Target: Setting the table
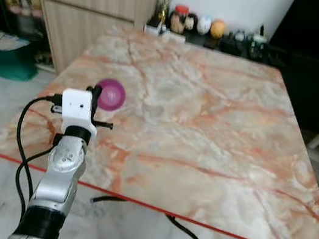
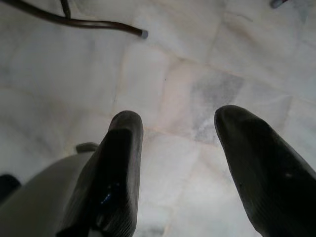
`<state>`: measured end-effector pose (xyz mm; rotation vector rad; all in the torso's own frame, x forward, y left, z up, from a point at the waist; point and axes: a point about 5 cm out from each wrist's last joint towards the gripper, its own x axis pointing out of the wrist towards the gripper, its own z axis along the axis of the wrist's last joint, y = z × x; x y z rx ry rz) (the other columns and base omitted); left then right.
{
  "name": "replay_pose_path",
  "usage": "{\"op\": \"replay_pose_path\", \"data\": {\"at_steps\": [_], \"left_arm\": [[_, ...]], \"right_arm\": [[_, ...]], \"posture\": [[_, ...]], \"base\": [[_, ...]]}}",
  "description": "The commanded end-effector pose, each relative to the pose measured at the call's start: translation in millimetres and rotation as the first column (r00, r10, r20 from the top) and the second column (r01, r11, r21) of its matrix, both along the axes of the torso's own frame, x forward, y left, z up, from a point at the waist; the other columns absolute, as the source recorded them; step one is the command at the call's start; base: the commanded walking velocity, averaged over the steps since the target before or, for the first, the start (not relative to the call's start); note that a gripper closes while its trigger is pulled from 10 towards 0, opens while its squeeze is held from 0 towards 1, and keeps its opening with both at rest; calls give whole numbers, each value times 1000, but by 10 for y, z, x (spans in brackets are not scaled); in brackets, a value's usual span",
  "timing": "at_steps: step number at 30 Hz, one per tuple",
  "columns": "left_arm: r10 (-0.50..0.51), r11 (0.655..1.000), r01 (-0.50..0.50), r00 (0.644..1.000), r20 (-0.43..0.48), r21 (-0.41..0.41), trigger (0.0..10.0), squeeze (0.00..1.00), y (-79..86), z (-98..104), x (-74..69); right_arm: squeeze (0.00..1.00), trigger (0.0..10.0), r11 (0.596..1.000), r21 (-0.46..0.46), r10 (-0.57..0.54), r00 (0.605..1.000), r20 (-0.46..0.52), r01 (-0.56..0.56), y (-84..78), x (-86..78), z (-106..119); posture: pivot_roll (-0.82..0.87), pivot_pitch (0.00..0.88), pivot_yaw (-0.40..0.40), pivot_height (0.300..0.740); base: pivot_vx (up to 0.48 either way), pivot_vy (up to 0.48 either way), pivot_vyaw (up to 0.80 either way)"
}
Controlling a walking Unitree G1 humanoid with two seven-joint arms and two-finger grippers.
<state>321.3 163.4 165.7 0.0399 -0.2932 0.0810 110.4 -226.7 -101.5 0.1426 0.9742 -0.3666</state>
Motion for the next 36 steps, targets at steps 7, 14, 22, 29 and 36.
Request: {"op": "replay_pose_path", "data": {"at_steps": [7,14,22,29,36], "left_arm": [[-26,1000,27,999,28,-9,10000,0,-109,60,40],[-27,1000,27,999,31,-11,10000,0,-117,69,50],[-36,999,36,999,29,-15,10000,0,-125,60,47],[-42,999,42,999,29,-11,10000,0,-127,63,46],[-47,999,47,998,35,-8,10000,0,-122,88,59]], "right_arm": [[0,10000,1000,-9,-7,1000,-8,7,-77,-55,3],[0,10000,1000,-3,-10,1000,0,10,-78,-50,6],[0,10000,1000,-2,3,1000,-7,-3,-75,-60,2],[0,10000,1000,-6,9,1000,-11,-9,-76,-65,1],[0,10000,1000,-7,11,1000,-14,-11,-71,-72,-2]], "posture": [[105,0,-67,740],[105,0,-68,740],[101,0,-69,740],[101,0,-68,740],[105,0,-65,740]], "base": [[0,-424,0],[0,-423,0],[0,-424,0],[0,-423,0],[0,-422,0]]}}
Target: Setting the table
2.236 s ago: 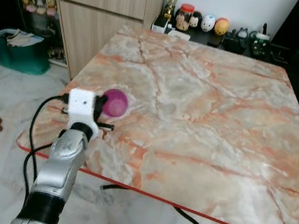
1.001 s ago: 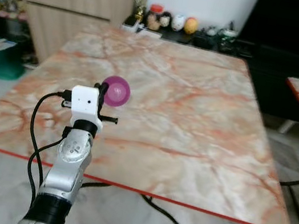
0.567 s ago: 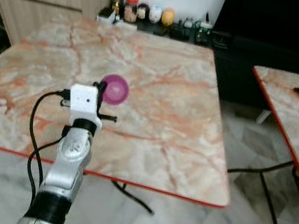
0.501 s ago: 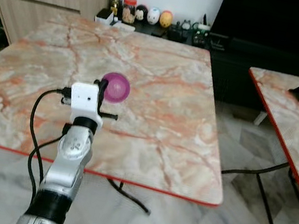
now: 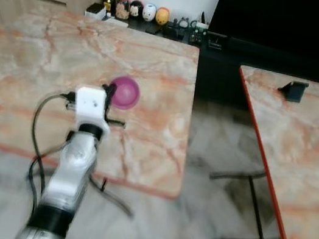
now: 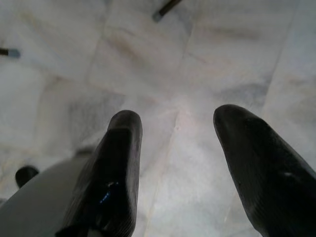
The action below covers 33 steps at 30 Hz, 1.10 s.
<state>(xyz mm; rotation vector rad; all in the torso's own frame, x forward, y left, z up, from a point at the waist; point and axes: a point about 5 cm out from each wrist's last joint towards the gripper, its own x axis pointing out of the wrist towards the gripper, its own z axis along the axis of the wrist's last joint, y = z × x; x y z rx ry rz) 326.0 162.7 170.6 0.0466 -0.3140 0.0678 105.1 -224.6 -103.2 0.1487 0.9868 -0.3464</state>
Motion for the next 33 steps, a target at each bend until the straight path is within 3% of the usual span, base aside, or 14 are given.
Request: {"op": "replay_pose_path", "data": {"at_steps": [1,18,22,33], "left_arm": [[-35,999,36,999,15,-17,10000,0,-116,40,12],[-51,999,51,999,15,-12,10000,0,-133,26,14],[-54,998,54,998,15,-13,10000,0,-135,21,14],[-72,997,72,997,24,-8,10000,0,-182,36,22]], "right_arm": [[0,10000,1000,-24,-3,1000,-5,3,-92,-20,15],[0,10000,998,-52,43,999,-25,-44,-104,-40,13],[0,10000,999,-44,28,1000,-15,-28,-101,-41,14],[0,10000,999,-38,22,1000,-17,-23,-113,-41,15]], "posture": [[105,0,-65,740],[106,0,-73,740],[105,0,-74,740],[107,0,-86,740]], "base": [[0,-424,0],[0,-422,0],[0,-417,800],[0,-421,0]]}}
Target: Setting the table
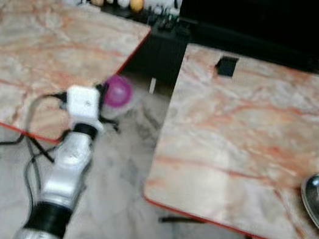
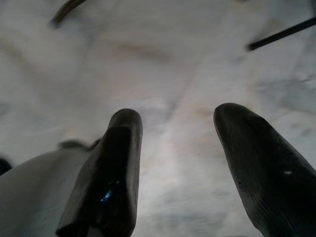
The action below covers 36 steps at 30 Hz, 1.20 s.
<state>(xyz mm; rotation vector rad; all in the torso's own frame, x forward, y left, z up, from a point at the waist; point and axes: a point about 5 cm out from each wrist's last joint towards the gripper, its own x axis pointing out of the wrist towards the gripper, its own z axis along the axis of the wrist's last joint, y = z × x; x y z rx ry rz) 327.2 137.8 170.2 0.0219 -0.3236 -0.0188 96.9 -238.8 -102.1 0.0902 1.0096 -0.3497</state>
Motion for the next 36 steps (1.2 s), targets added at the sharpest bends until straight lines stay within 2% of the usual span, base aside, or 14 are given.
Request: {"op": "replay_pose_path", "data": {"at_steps": [1,16,24,30,36], "left_arm": [[18,1000,-18,1000,16,1,10000,0,66,41,11],[7,1000,-7,1000,22,8,10000,0,44,59,14],[-52,992,50,998,20,117,10000,0,39,65,28],[-73,988,71,997,8,139,10000,0,90,94,73],[-116,983,116,993,-9,143,10000,0,66,92,98]], "right_arm": [[0,10000,1000,8,-1,1000,14,1,29,42,4],[0,10000,1000,15,-4,1000,17,4,13,55,11],[0,10000,1000,14,-16,1000,25,15,-1,58,16],[0,10000,999,19,-27,999,27,27,14,61,13],[0,10000,999,23,-34,999,31,33,27,67,12]], "posture": [[107,0,-86,740],[109,0,-94,740],[114,0,-81,740],[111,0,-58,740],[106,0,-57,740]], "base": [[0,-420,0],[0,-420,0],[0,-414,0],[0,-372,0],[0,0,0]]}}
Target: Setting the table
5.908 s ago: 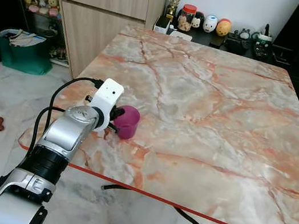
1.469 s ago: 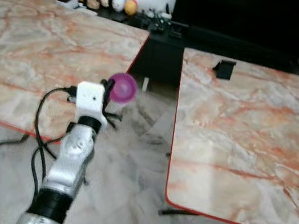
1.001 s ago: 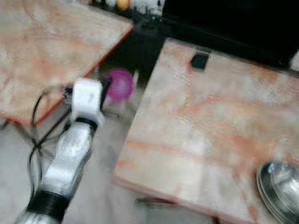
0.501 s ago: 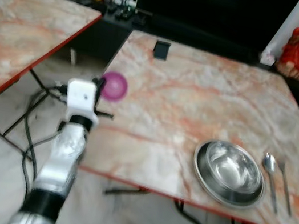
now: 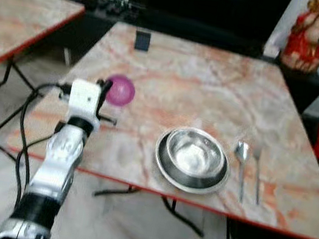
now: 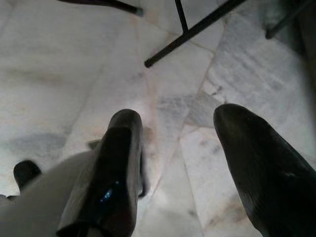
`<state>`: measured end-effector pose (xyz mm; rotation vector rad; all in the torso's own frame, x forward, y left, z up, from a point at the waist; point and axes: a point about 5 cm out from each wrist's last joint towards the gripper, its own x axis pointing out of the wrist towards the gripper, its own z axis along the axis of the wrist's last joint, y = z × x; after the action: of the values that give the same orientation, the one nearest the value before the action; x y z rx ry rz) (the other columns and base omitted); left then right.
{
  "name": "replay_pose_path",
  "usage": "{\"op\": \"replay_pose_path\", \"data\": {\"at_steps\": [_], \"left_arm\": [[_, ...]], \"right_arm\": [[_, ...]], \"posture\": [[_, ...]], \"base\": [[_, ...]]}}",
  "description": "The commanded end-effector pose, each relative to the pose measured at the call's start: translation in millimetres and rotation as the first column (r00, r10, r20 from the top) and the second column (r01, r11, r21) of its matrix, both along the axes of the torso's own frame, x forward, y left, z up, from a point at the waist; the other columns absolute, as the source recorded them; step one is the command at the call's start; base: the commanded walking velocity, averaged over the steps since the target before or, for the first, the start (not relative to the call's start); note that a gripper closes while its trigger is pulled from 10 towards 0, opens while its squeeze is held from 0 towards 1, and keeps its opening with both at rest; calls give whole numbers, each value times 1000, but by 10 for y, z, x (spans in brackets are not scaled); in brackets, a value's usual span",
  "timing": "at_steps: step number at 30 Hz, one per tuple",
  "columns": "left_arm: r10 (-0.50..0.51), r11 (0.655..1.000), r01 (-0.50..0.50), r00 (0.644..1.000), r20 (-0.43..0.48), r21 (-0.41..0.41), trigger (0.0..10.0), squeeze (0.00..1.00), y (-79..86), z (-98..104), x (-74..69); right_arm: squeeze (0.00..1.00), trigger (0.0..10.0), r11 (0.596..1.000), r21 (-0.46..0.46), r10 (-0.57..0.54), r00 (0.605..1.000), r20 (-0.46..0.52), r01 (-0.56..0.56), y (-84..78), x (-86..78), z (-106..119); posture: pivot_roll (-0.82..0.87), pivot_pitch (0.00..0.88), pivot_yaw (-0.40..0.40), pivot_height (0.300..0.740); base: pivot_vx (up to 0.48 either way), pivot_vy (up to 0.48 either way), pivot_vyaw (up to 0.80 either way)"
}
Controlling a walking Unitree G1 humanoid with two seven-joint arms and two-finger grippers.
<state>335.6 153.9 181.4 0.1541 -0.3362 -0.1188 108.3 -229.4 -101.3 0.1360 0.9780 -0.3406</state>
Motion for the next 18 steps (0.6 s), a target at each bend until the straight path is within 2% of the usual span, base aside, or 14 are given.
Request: {"op": "replay_pose_path", "data": {"at_steps": [1,11,16,18], "left_arm": [[-39,999,39,999,-19,-9,10000,0,-95,-18,17],[-69,997,70,996,-52,21,10000,0,4,-27,39],[-72,995,66,994,-78,-72,10000,0,115,22,87],[-74,995,68,994,-79,-78,10000,0,121,24,89]], "right_arm": [[0,10000,1000,-14,-22,1000,-7,22,-70,-45,5],[0,10000,1000,-23,-13,1000,-5,13,-91,-18,16],[0,10000,1000,-26,-14,1000,-2,14,-98,-10,20],[0,10000,1000,-26,-14,1000,-2,14,-98,-10,20]], "posture": [[110,0,-65,740],[120,0,-85,740],[117,0,-86,740],[117,0,-86,740]], "base": [[0,0,0],[0,0,0],[0,0,0],[0,0,0]]}}
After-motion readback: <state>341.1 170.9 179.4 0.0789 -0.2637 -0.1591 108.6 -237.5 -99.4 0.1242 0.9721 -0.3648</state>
